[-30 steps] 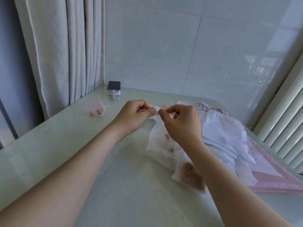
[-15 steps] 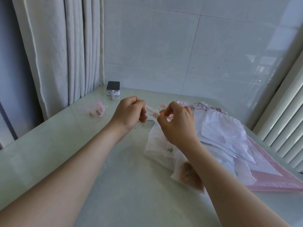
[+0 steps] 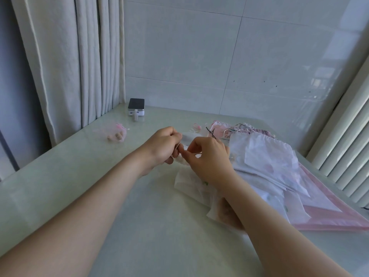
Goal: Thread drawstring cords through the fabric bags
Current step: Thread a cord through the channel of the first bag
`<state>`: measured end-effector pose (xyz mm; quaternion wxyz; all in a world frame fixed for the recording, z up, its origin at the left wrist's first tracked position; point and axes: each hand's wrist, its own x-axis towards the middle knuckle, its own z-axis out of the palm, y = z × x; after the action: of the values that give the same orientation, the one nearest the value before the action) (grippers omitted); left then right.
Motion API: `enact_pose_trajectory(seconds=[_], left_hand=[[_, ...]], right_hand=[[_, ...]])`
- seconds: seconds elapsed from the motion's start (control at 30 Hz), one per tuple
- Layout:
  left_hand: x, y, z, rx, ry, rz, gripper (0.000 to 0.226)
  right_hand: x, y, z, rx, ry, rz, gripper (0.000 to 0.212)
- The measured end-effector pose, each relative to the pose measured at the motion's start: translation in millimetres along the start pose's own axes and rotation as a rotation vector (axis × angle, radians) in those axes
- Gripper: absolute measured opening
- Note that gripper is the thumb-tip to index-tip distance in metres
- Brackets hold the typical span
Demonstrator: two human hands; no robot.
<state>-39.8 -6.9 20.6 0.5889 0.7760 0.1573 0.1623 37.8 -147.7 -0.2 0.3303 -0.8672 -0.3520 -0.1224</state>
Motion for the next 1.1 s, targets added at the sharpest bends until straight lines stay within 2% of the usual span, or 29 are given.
enact_pose_trajectory(seconds=[0.17,0.43,0.57,0.7,0.87,1.1], left_hand=[[-2,0,-1,0.066,-0.033,0.006,0.025],[-5,-2,-1,0.149,-0.111,0.131,0.034],[-5,-4,0,0.213,-0.124,0.176,0.035],[-4,-4,-1,0.222,-0.142,0.157,0.036],[-3,-3,2,0.178,-0.111,0.176,0.029],[-2,-8,-4,0.098,-0.160,0.152,0.011]], right_hand=[[2,-1,-3,-0.133,0.084,-0.072,0.022],[4,-8,-7,0.202,0.016,-0.075,0.020],[2,-11,-9,0.210,0.030,-0.061,0.021],[2,-13,-10,0.211,0.044,0.031,0.026],[3,-15,-8,0.188,0.081,0.064,0.018],[2,-11,-7,0.053,0.049,0.080,0.016]])
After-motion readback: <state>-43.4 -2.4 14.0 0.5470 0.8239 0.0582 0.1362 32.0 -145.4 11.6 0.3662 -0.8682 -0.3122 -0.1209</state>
